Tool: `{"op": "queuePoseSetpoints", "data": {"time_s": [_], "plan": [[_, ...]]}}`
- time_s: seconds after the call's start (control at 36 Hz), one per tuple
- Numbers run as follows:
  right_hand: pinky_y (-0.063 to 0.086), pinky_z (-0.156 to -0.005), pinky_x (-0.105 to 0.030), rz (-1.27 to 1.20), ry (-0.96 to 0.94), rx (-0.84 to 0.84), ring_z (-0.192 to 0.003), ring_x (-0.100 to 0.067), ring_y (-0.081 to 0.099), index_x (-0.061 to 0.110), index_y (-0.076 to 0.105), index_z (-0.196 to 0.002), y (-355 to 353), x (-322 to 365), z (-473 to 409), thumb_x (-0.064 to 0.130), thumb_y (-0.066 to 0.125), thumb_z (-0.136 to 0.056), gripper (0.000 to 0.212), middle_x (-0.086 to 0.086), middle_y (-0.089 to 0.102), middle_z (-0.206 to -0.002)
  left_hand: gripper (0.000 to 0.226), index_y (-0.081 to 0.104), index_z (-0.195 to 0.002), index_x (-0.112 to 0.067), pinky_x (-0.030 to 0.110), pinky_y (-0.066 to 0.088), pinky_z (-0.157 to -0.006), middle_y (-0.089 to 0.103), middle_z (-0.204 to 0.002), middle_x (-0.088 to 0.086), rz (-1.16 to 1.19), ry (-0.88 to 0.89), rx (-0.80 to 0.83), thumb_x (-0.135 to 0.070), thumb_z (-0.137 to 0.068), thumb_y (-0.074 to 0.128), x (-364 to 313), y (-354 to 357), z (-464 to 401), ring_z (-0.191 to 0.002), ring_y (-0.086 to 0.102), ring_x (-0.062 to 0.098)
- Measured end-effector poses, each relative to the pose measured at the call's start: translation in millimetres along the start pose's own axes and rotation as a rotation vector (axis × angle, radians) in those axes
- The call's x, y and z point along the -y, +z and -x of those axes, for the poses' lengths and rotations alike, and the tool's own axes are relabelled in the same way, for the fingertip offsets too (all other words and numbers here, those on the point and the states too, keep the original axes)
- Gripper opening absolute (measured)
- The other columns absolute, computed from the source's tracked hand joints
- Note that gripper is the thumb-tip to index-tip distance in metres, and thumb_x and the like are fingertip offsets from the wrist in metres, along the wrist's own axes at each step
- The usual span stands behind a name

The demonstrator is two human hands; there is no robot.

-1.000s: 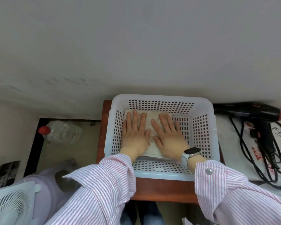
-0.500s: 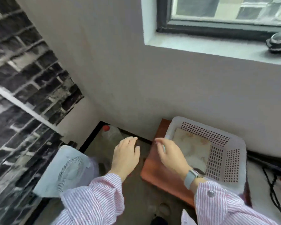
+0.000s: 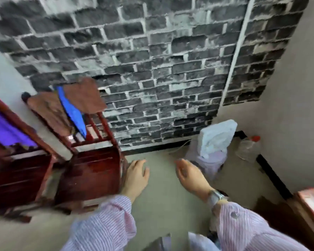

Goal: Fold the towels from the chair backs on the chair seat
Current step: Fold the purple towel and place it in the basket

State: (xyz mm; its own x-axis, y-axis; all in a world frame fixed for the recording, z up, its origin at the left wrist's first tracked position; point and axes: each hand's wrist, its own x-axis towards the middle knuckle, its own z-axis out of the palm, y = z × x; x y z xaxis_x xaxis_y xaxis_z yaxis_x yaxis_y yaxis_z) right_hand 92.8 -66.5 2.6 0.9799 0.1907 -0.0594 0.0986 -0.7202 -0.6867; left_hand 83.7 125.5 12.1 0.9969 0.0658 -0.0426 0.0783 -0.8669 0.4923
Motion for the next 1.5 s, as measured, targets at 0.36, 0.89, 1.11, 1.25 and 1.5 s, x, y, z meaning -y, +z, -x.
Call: {"op": "queuePoseSetpoints", "data": {"time_s": [0.36, 0.89, 1.11, 1.25, 1.5], "plan": [[0.043, -0.088, -0.033, 0.217, -0.437, 0.423, -0.11, -0.026, 0.055, 0.015, 0.051, -0.122, 178, 215, -29, 0.026, 0.035, -0.097, 0.032, -0.007, 0.057, -0.123, 0.034, 0.055, -0.123, -0.015, 0.03, 0.038, -0.099, 0.056, -0.126, 0.005, 0.076, -0.482, -0.301, -0.026, -0.092, 0.047, 217, -127, 105, -0.116, 0.051, 0.021], [0.044, -0.08, -0.03, 0.037, -0.584, 0.491, -0.094, -0.021, 0.06, 0.017, 0.053, -0.122, 417, 526, -250, 0.019, 0.038, -0.095, 0.03, -0.005, 0.063, -0.113, 0.036, 0.048, -0.129, -0.019, 0.031, 0.038, -0.101, 0.05, -0.129, 0.0, -0.003, -0.632, -0.475, -0.028, -0.096, 0.038, 503, -380, -20, -0.12, 0.045, 0.016], [0.048, -0.082, -0.039, -0.041, -0.515, 0.407, -0.096, -0.034, 0.061, 0.012, 0.045, -0.128, 495, 604, -328, 0.015, 0.043, -0.093, 0.035, -0.014, 0.062, -0.114, 0.036, 0.046, -0.13, -0.021, 0.026, 0.036, -0.1, 0.048, -0.132, -0.002, 0.108, -0.674, -0.531, -0.028, -0.096, 0.04, 598, -427, -65, -0.122, 0.043, 0.012], [0.044, -0.09, -0.042, -0.061, -0.416, 0.317, -0.104, -0.032, 0.056, 0.01, 0.037, -0.134, 530, 640, -384, 0.013, 0.048, -0.09, 0.045, -0.013, 0.055, -0.121, 0.035, 0.049, -0.129, -0.019, 0.026, 0.036, -0.1, 0.05, -0.131, -0.002, 0.181, -0.646, -0.496, -0.025, -0.095, 0.042, 663, -444, -111, -0.121, 0.045, 0.013], [0.04, -0.09, -0.045, 0.167, -0.238, -0.057, -0.118, -0.033, 0.041, 0.008, 0.049, -0.125, 581, 707, -491, 0.02, 0.051, -0.09, 0.037, -0.016, 0.048, -0.124, 0.034, 0.051, -0.127, -0.015, 0.025, 0.036, -0.099, 0.052, -0.128, 0.0, 0.275, -0.407, -0.352, -0.022, -0.094, 0.044, 781, -497, -224, -0.12, 0.046, 0.014]]}}
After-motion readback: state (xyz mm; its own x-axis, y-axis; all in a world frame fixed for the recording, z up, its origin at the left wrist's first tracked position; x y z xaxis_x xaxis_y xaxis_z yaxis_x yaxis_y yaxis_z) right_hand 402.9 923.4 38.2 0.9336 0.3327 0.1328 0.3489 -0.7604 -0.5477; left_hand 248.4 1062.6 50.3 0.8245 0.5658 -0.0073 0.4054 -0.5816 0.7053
